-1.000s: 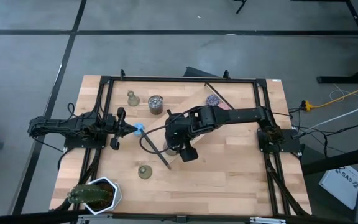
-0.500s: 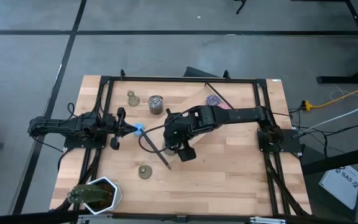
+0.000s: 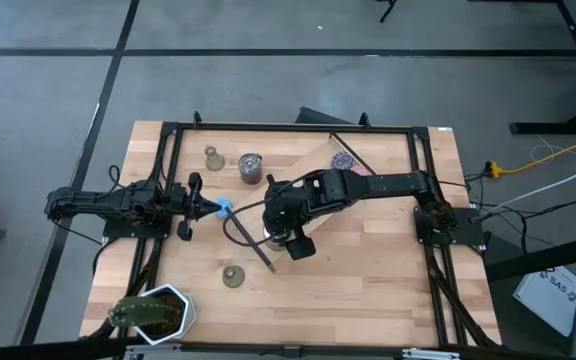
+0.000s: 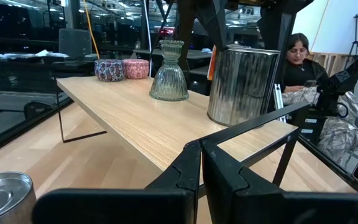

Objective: Pick & Place candle stick holders
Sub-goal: Put the bottom silver scented candle on the shelf

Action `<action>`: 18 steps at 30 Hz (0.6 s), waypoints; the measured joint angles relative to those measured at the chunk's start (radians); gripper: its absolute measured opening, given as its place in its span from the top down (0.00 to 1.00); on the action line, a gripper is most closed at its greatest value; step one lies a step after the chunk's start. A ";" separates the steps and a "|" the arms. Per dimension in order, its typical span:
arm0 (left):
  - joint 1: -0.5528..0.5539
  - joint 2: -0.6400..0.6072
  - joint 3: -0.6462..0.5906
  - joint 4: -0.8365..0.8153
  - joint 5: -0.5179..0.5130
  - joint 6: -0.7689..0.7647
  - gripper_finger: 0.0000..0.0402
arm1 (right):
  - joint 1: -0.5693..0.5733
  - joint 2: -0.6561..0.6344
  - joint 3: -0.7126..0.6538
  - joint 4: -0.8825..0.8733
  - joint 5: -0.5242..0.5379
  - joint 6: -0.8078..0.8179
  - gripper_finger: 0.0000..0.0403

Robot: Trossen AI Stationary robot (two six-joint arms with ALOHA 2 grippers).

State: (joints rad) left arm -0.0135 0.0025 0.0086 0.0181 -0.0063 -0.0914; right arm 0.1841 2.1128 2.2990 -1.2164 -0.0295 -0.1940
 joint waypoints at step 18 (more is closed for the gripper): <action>0.000 0.000 0.000 0.000 0.000 0.000 0.97 | 0.000 -0.024 0.000 0.041 0.037 0.003 0.01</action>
State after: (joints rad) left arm -0.0135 0.0025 0.0089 0.0181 -0.0064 -0.0915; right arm 0.1841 2.0889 2.2992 -1.1756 0.0078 -0.1912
